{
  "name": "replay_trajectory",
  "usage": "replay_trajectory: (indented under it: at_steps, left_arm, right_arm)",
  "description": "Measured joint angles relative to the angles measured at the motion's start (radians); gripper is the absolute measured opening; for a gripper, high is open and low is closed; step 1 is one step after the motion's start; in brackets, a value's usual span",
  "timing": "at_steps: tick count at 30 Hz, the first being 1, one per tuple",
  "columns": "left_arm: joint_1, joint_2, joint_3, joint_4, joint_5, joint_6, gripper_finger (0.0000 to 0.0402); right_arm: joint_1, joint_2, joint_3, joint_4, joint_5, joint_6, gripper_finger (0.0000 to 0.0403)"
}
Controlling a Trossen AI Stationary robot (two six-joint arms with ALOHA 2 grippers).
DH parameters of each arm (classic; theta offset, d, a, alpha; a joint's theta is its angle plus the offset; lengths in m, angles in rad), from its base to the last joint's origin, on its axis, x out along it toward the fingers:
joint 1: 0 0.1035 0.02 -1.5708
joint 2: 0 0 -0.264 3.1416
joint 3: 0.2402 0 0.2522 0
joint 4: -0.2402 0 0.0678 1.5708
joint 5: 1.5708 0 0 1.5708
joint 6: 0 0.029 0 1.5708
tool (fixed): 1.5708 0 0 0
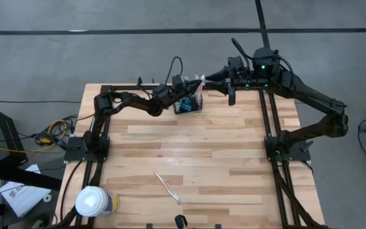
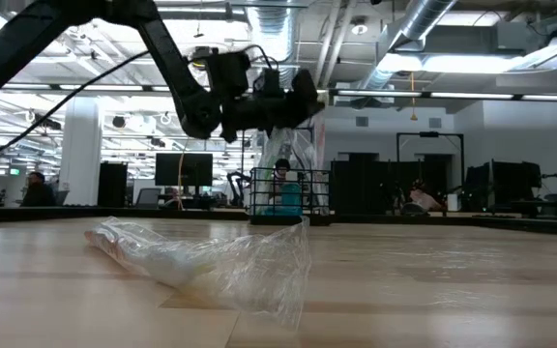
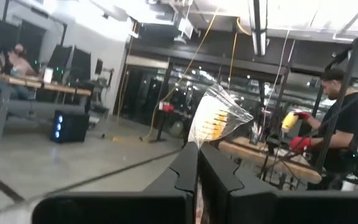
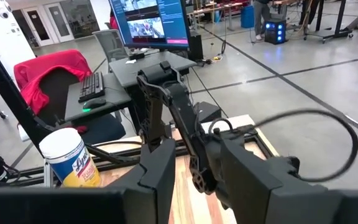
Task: Pick & Place toothbrushing station
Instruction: Put the left orange toothbrush into the black wire organizer
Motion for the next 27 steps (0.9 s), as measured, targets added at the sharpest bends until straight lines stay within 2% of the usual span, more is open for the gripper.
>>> replay_trajectory:
  at_steps: [7, 27]
  left_arm:
    - [-0.002, 0.071, 0.002, 0.069, 0.009, -0.039, 0.0]
    - [0.007, 0.07, -0.002, -0.014, 0.07, -0.042, 0.0007]
  right_arm:
    - [-0.002, 0.0, 0.0, -0.045, 0.0, -0.011, 0.0119]
    - [-0.035, 0.0, 0.0, -0.072, -0.003, -0.035, 0.0119]
